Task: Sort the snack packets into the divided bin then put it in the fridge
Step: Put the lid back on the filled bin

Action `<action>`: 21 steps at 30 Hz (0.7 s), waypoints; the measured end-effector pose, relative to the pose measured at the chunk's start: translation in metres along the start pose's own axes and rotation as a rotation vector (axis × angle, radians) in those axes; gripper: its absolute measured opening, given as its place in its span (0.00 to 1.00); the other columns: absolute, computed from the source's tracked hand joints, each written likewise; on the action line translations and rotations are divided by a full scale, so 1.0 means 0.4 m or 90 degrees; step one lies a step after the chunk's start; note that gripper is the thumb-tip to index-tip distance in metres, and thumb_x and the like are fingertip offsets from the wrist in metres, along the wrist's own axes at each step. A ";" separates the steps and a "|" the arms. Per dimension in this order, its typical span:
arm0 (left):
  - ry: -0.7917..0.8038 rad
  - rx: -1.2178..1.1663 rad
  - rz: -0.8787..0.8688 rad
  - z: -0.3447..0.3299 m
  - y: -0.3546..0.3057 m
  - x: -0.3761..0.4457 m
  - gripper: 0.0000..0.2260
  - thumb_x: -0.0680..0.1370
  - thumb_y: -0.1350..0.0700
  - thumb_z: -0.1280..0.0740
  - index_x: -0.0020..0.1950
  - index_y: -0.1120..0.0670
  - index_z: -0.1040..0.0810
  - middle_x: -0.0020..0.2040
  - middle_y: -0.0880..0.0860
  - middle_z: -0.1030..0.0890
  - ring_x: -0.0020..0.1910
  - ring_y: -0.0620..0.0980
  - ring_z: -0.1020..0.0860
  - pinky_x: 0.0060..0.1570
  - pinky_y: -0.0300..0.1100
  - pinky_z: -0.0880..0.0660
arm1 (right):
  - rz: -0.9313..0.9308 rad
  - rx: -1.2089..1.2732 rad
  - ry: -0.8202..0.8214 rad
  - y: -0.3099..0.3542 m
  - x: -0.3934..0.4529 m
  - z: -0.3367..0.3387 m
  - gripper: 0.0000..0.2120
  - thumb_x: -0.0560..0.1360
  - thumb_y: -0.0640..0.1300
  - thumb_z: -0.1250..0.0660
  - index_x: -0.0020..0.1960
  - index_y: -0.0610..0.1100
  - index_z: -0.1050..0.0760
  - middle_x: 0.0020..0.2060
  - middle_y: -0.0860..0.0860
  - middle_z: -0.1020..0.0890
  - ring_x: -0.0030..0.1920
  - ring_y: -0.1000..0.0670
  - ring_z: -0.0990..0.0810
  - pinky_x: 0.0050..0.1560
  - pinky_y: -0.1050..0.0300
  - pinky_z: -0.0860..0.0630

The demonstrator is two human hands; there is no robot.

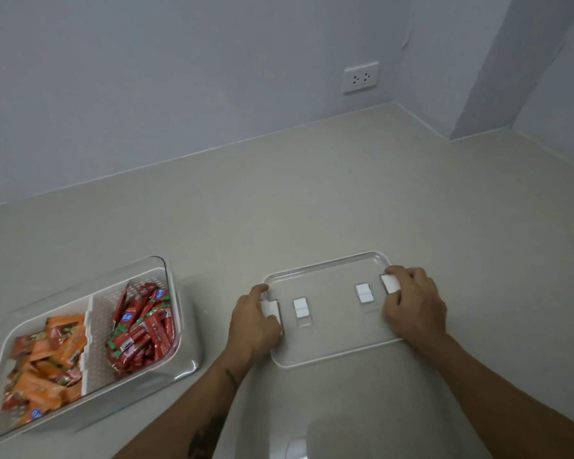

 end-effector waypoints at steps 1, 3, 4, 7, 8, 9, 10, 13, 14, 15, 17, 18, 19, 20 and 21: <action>-0.014 -0.008 -0.006 0.005 0.003 -0.002 0.28 0.70 0.63 0.34 0.70 0.51 0.29 0.61 0.55 0.25 0.61 0.56 0.26 0.62 0.43 0.30 | 0.001 0.010 -0.001 -0.001 0.003 0.002 0.22 0.66 0.44 0.44 0.58 0.51 0.22 0.51 0.48 0.26 0.52 0.41 0.26 0.44 0.48 0.25; -0.050 -0.012 -0.041 0.015 -0.003 -0.018 0.25 0.71 0.63 0.35 0.68 0.51 0.26 0.57 0.52 0.25 0.57 0.53 0.25 0.61 0.43 0.29 | 0.012 0.015 -0.004 -0.004 0.003 0.000 0.20 0.68 0.42 0.41 0.57 0.51 0.21 0.51 0.49 0.26 0.52 0.42 0.26 0.44 0.49 0.25; -0.068 -0.021 -0.062 0.018 -0.008 -0.031 0.24 0.72 0.63 0.35 0.67 0.50 0.26 0.56 0.51 0.25 0.54 0.47 0.24 0.60 0.43 0.29 | 0.016 0.015 -0.005 -0.005 -0.001 -0.001 0.20 0.69 0.40 0.40 0.57 0.50 0.21 0.51 0.49 0.26 0.52 0.43 0.26 0.43 0.49 0.25; -0.110 -0.052 -0.132 0.030 -0.036 -0.071 0.23 0.74 0.64 0.36 0.68 0.52 0.28 0.60 0.48 0.30 0.48 0.26 0.29 0.52 0.28 0.35 | 0.013 0.036 -0.022 -0.001 -0.024 0.004 0.22 0.67 0.42 0.44 0.57 0.49 0.21 0.51 0.49 0.26 0.52 0.43 0.26 0.42 0.50 0.24; -0.129 -0.059 -0.152 0.040 -0.048 -0.083 0.23 0.74 0.64 0.36 0.69 0.52 0.28 0.61 0.47 0.31 0.48 0.25 0.31 0.51 0.26 0.37 | 0.002 0.053 -0.030 0.001 -0.036 0.009 0.23 0.67 0.43 0.45 0.58 0.49 0.21 0.51 0.49 0.26 0.52 0.43 0.25 0.43 0.50 0.24; -0.152 -0.063 -0.170 0.054 -0.058 -0.093 0.23 0.74 0.65 0.36 0.69 0.53 0.28 0.62 0.48 0.31 0.47 0.28 0.31 0.51 0.25 0.38 | -0.014 0.073 -0.036 0.002 -0.049 0.014 0.24 0.67 0.43 0.46 0.58 0.50 0.21 0.52 0.48 0.26 0.52 0.42 0.25 0.44 0.50 0.25; -0.182 -0.067 -0.190 0.072 -0.070 -0.102 0.23 0.74 0.66 0.36 0.69 0.54 0.28 0.62 0.48 0.30 0.48 0.30 0.31 0.52 0.22 0.39 | -0.033 0.096 -0.041 0.004 -0.062 0.020 0.24 0.67 0.44 0.46 0.59 0.50 0.22 0.53 0.48 0.26 0.53 0.42 0.24 0.45 0.50 0.25; -0.264 -0.071 -0.261 0.142 -0.117 -0.135 0.21 0.75 0.68 0.37 0.67 0.55 0.26 0.62 0.49 0.28 0.53 0.33 0.31 0.56 0.18 0.41 | -0.072 0.137 -0.019 0.021 -0.096 0.031 0.24 0.70 0.44 0.44 0.64 0.53 0.25 0.55 0.45 0.24 0.54 0.40 0.23 0.50 0.48 0.25; -0.283 -0.073 -0.285 0.166 -0.133 -0.146 0.21 0.75 0.68 0.37 0.66 0.55 0.25 0.61 0.49 0.27 0.53 0.32 0.30 0.56 0.18 0.41 | -0.072 0.147 0.002 0.034 -0.104 0.033 0.25 0.71 0.42 0.43 0.66 0.54 0.27 0.55 0.44 0.23 0.53 0.39 0.23 0.51 0.48 0.24; -0.300 -0.077 -0.305 0.191 -0.145 -0.158 0.21 0.74 0.69 0.37 0.66 0.56 0.24 0.61 0.49 0.27 0.54 0.31 0.29 0.56 0.19 0.40 | -0.072 0.157 0.024 0.047 -0.108 0.034 0.26 0.71 0.41 0.43 0.68 0.55 0.29 0.54 0.43 0.21 0.52 0.39 0.23 0.51 0.47 0.24; -0.324 -0.099 -0.322 0.236 -0.150 -0.179 0.20 0.74 0.69 0.37 0.65 0.56 0.24 0.60 0.49 0.26 0.55 0.32 0.28 0.57 0.20 0.38 | -0.076 0.170 0.053 0.077 -0.111 0.046 0.27 0.72 0.40 0.43 0.69 0.57 0.31 0.51 0.43 0.19 0.50 0.39 0.22 0.50 0.48 0.24; -0.334 -0.112 -0.318 0.257 -0.144 -0.188 0.20 0.75 0.68 0.37 0.66 0.55 0.24 0.61 0.48 0.25 0.56 0.34 0.28 0.59 0.21 0.38 | -0.069 0.173 0.057 0.097 -0.110 0.056 0.28 0.72 0.39 0.43 0.68 0.58 0.32 0.51 0.43 0.19 0.50 0.39 0.22 0.50 0.48 0.24; -0.344 -0.123 -0.306 0.280 -0.133 -0.196 0.21 0.75 0.68 0.36 0.66 0.55 0.24 0.61 0.48 0.25 0.57 0.36 0.28 0.60 0.21 0.38 | -0.055 0.174 0.054 0.121 -0.109 0.068 0.28 0.72 0.38 0.42 0.68 0.58 0.32 0.52 0.43 0.20 0.50 0.39 0.22 0.51 0.48 0.24; -0.358 -0.132 -0.294 0.303 -0.119 -0.206 0.21 0.75 0.67 0.36 0.66 0.55 0.24 0.61 0.47 0.25 0.58 0.38 0.28 0.60 0.21 0.39 | -0.035 0.169 0.049 0.150 -0.108 0.081 0.28 0.72 0.38 0.42 0.68 0.58 0.32 0.53 0.44 0.20 0.52 0.40 0.23 0.52 0.48 0.24; -0.376 -0.142 -0.283 0.328 -0.104 -0.216 0.21 0.74 0.67 0.36 0.66 0.55 0.24 0.60 0.47 0.24 0.59 0.39 0.28 0.60 0.22 0.39 | -0.010 0.158 0.044 0.182 -0.108 0.094 0.27 0.72 0.38 0.41 0.68 0.58 0.32 0.55 0.45 0.21 0.54 0.40 0.24 0.53 0.48 0.25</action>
Point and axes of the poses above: each hand's wrist, its own x-axis towards the middle knuckle, its own z-axis out of the back of the hand, y = z × x, the point moved 8 cm from there along x, towards the middle knuckle
